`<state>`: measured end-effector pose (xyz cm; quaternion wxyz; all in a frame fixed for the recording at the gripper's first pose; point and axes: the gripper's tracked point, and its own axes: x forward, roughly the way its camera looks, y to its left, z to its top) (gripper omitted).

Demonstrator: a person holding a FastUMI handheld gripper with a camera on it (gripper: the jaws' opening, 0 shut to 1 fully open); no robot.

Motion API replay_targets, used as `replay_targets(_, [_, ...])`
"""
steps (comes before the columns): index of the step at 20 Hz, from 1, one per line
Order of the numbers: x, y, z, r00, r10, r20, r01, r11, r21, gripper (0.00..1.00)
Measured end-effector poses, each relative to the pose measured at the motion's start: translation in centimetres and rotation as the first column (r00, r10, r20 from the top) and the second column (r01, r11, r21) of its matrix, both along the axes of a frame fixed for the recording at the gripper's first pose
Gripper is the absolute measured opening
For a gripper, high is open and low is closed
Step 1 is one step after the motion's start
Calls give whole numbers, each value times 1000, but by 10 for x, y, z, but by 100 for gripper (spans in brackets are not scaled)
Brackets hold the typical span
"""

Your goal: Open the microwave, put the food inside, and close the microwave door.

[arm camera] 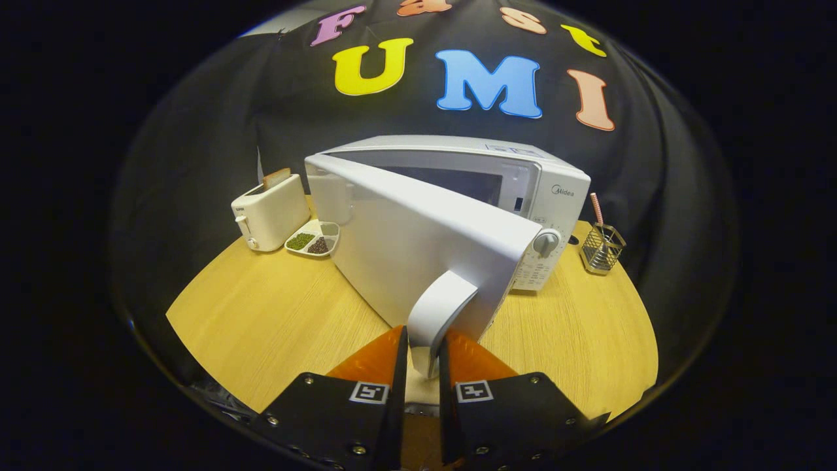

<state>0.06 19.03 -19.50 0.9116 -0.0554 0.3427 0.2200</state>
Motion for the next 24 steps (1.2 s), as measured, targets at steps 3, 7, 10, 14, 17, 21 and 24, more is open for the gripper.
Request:
replay_targets(3, [-22,8,-2,1000,13,-25,-13,1000,-2,53])
replay_targets(7, [-40,15,-1,999,8,-33,-8,1000,-2,56])
replay_targets(10, [-49,21,-1,999,6,-33,-6,1000,-5,56])
replay_targets(14, [-69,37,0,1000,8,-30,-9,1000,-14,56])
replay_targets(17, [-79,49,1,999,6,-34,-6,1000,-13,56])
replay_targets(21, [-100,69,2,999,24,-45,-24,1000,-5,56])
replay_targets(24, [-116,87,4,997,51,-59,-51,999,-4,56])
